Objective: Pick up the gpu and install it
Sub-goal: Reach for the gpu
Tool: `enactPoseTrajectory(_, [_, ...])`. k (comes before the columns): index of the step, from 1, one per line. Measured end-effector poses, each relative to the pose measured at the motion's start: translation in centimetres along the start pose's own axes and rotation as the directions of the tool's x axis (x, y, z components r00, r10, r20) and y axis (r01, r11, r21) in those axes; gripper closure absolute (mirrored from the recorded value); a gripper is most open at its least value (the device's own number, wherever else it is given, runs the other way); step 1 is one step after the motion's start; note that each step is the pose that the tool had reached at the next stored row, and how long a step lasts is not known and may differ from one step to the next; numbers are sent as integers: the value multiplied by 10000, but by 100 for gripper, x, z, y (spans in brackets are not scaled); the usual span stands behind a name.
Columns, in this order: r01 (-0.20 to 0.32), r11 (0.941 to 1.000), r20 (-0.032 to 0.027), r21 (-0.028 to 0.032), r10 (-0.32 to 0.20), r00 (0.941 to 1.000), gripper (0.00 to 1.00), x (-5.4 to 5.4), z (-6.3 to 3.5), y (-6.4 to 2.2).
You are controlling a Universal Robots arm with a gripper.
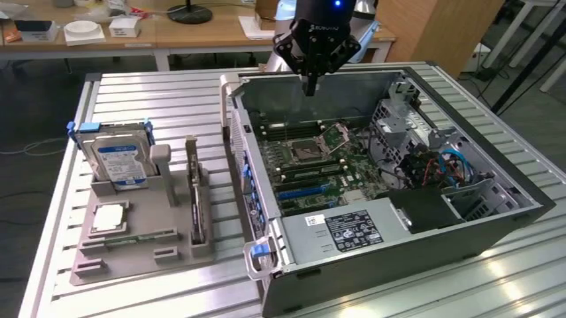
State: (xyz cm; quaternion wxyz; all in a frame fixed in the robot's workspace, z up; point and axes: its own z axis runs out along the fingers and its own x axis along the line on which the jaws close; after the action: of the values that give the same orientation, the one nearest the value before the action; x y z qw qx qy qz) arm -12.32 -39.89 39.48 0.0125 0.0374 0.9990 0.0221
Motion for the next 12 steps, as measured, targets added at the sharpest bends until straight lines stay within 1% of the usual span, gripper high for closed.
enactPoseTrajectory(12, [0,10000,1,0,0,10000,89,35,1,-3])
